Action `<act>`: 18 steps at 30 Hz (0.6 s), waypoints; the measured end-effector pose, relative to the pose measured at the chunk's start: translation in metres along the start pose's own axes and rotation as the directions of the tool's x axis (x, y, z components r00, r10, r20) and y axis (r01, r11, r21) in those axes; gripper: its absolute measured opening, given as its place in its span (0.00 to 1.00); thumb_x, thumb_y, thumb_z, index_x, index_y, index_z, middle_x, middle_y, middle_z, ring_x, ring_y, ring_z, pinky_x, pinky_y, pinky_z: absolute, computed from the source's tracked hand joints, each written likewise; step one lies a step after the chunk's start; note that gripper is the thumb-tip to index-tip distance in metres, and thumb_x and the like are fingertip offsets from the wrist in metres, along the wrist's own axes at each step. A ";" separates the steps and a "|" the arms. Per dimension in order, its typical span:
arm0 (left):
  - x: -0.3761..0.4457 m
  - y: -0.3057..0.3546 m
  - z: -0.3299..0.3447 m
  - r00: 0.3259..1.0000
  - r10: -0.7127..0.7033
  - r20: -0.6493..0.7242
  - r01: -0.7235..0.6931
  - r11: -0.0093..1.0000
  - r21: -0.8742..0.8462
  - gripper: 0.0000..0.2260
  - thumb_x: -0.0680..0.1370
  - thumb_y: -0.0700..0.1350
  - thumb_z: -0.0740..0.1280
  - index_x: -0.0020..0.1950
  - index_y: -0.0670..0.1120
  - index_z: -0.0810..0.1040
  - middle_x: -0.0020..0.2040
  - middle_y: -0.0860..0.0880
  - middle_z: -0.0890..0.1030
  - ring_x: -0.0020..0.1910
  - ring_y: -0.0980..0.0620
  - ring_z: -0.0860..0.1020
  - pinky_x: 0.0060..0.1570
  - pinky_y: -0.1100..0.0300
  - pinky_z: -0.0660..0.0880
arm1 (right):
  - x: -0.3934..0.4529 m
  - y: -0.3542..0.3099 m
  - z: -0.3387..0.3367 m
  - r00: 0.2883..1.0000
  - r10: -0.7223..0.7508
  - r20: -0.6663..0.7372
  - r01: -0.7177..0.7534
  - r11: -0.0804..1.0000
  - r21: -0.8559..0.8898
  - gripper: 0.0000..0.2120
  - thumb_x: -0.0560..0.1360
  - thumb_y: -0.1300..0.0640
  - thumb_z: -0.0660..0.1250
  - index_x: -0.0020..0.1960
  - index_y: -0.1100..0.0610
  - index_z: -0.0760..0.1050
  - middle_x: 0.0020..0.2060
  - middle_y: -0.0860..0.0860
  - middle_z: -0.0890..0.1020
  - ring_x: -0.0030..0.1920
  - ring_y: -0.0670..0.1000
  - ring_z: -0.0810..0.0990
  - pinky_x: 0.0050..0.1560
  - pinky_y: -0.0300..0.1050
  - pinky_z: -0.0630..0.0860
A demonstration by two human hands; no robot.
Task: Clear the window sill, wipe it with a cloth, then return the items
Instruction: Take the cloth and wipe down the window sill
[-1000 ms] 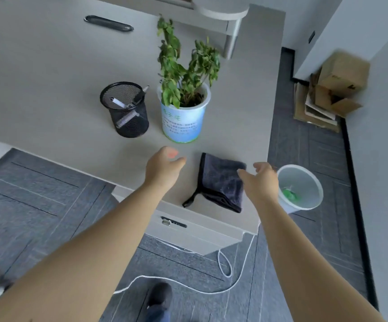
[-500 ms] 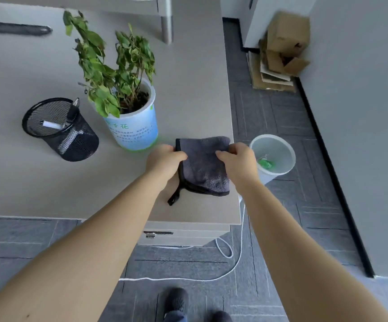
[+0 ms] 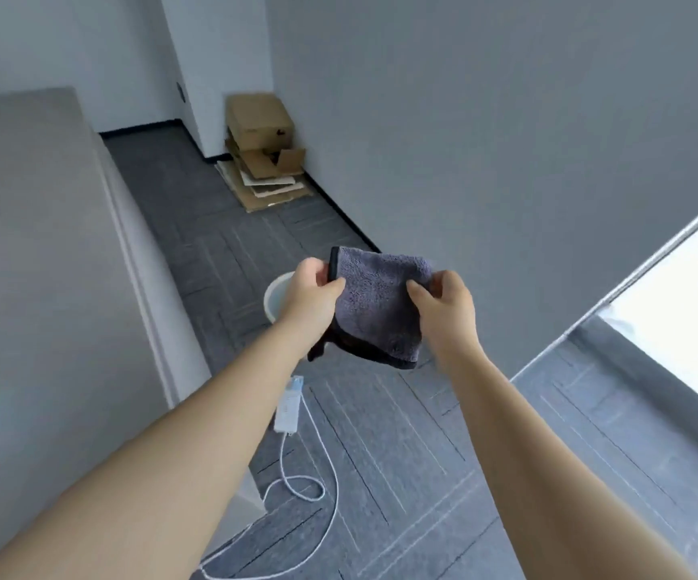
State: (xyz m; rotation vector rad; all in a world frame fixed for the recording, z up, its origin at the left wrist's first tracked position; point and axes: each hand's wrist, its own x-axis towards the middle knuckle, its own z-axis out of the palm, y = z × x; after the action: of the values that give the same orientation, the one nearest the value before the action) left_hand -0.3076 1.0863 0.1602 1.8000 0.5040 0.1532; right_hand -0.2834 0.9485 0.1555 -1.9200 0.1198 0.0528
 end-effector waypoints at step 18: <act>-0.119 0.168 0.507 0.751 0.155 0.642 -0.177 0.984 -0.031 0.05 0.76 0.40 0.62 0.42 0.48 0.69 0.45 0.46 0.76 0.49 0.42 0.77 0.53 0.46 0.75 | 0.053 0.149 -0.505 0.853 0.170 -0.494 -0.124 0.984 0.125 0.04 0.78 0.57 0.59 0.51 0.56 0.65 0.40 0.51 0.75 0.49 0.57 0.75 0.55 0.57 0.73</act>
State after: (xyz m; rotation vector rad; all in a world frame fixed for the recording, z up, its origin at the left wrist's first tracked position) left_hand -0.1897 0.5524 0.1896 1.7893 -0.1544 -0.3544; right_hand -0.2583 0.4205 0.1862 -1.7920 0.6141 -0.3521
